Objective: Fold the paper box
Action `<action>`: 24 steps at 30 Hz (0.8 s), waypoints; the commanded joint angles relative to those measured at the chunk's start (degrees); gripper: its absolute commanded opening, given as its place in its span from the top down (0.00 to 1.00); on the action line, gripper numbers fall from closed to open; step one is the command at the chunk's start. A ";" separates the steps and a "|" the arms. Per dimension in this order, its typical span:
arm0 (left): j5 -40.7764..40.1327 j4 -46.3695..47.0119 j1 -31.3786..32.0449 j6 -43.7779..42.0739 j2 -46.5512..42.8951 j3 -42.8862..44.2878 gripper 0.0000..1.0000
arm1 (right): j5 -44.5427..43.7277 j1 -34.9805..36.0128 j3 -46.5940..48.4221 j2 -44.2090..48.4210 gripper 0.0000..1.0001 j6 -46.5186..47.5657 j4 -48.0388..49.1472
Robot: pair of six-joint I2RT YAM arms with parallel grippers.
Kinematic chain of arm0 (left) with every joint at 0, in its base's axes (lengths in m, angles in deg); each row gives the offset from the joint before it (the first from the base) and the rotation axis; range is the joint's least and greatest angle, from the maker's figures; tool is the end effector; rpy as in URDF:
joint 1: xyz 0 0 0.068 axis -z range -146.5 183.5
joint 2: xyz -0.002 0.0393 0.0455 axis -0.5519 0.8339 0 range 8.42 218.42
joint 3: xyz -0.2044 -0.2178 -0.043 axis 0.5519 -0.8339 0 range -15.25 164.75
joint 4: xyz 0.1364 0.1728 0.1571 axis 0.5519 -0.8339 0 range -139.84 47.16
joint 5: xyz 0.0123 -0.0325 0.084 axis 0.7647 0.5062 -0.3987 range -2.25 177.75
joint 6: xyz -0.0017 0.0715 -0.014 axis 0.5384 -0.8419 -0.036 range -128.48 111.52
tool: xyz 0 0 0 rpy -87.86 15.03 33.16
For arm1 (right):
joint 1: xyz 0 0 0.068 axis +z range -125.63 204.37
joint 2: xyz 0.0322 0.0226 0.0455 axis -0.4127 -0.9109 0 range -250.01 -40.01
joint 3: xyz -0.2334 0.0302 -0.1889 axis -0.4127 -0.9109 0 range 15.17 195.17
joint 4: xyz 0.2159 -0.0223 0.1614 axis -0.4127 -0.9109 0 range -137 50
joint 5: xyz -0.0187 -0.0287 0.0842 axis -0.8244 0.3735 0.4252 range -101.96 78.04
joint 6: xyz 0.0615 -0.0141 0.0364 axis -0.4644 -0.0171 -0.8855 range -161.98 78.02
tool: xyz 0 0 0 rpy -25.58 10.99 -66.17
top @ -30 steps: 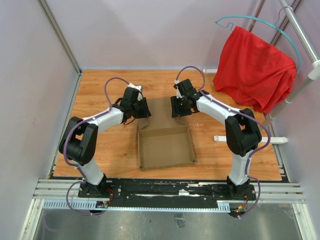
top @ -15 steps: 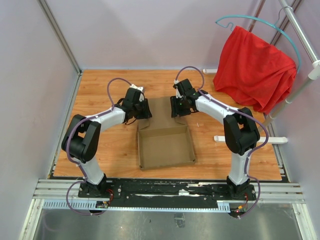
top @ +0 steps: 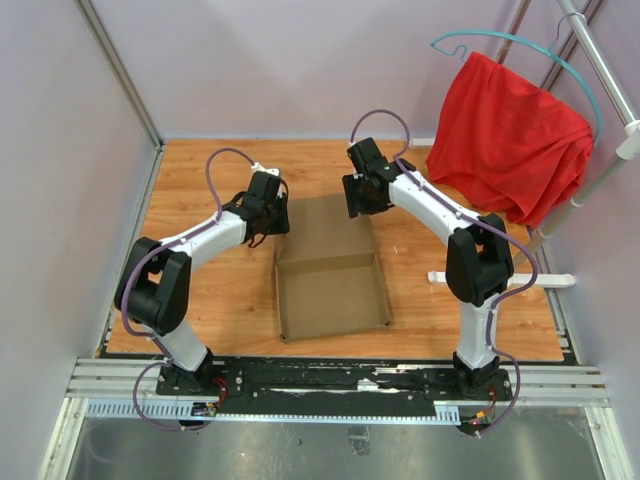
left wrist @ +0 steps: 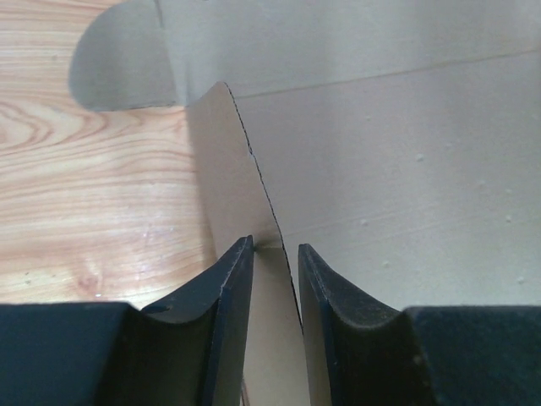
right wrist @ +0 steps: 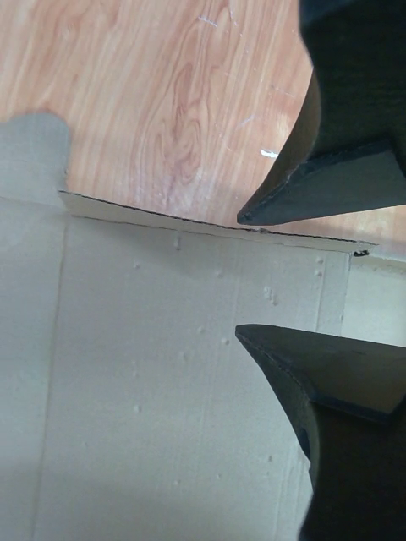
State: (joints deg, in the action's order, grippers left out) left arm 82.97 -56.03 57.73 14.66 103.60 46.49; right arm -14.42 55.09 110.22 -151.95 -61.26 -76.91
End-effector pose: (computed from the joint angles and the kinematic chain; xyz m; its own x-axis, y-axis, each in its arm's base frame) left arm 0.3526 -0.1531 0.2182 -0.7498 -0.0918 -0.6552 0.0677 0.9745 -0.2140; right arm 0.4057 0.2380 0.2609 -0.8162 -0.1011 -0.5689 -0.2320 0.9591 0.1624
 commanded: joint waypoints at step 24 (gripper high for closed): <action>-7.88 -0.03 -2.07 -0.36 -9.79 -0.96 0.65 | -4.73 -2.84 -3.58 1.20 0.99 3.87 6.07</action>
State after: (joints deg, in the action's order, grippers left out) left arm 76.79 -59.96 55.76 14.66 99.84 46.99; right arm -17.89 52.71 114.65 -158.61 -57.57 -80.82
